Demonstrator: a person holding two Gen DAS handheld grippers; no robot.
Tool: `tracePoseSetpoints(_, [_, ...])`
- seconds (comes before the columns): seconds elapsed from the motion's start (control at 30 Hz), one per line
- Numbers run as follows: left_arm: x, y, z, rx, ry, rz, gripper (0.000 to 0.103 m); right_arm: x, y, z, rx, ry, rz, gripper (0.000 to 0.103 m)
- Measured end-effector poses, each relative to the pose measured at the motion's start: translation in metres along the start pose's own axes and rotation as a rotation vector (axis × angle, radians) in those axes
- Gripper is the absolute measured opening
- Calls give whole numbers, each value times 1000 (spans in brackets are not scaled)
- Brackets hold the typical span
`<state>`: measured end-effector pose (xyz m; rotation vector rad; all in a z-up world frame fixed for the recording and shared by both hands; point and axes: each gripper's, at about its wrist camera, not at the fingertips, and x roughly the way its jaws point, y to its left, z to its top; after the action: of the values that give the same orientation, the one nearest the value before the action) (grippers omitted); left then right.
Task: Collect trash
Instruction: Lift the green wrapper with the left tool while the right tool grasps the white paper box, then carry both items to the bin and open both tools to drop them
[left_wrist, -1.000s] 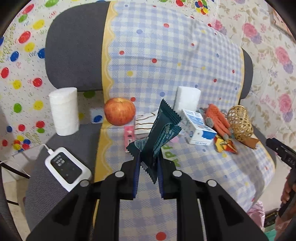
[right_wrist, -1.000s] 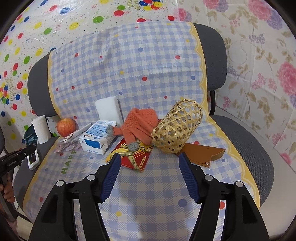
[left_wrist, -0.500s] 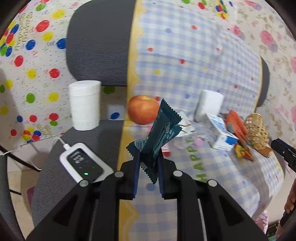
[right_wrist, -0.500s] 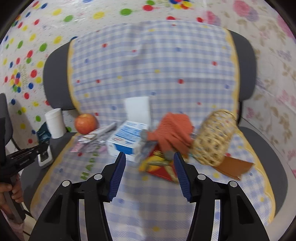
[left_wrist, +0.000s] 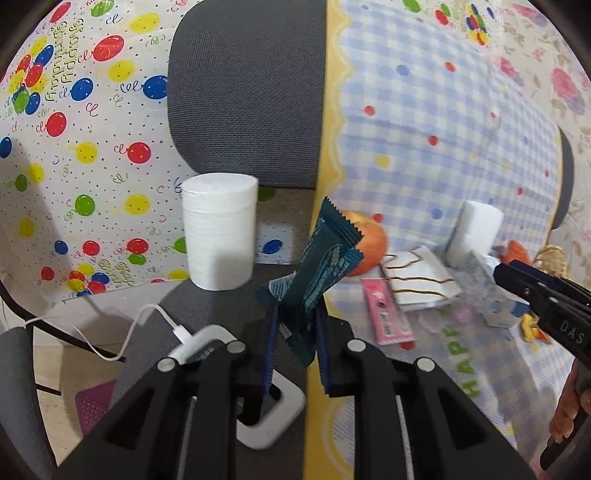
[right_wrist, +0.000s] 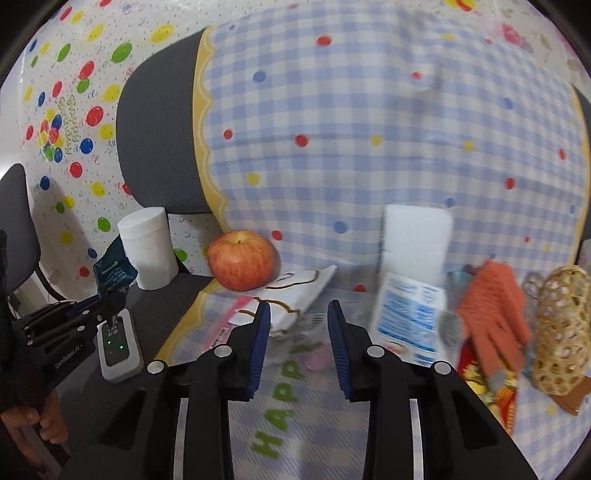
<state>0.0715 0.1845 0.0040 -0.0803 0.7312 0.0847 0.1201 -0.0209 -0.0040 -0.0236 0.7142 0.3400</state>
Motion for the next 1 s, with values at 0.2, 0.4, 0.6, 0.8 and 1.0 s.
tracePoseSetpoints(0.2, [9,12,-2,-15,10,3,17,37,12,-1,23,81,-13,34])
tracePoseSetpoints(0.4, [10,11,-7,-17,22,-7,17,56,0,-10,106,155,-28,33])
tracePoseSetpoints(0.6, [0,2,-6,-1,16,-15,17,41,-7,-8,149,96,45,2])
tracePoseSetpoints(0.8, [-31,-16,2,35,-25,-43,17,-29,-8,19,88,-64,66,2])
tracePoseSetpoints(1.0, [-72,-58,-3,102,-60,-156,17,-112,-27,3,42,-135,42,2])
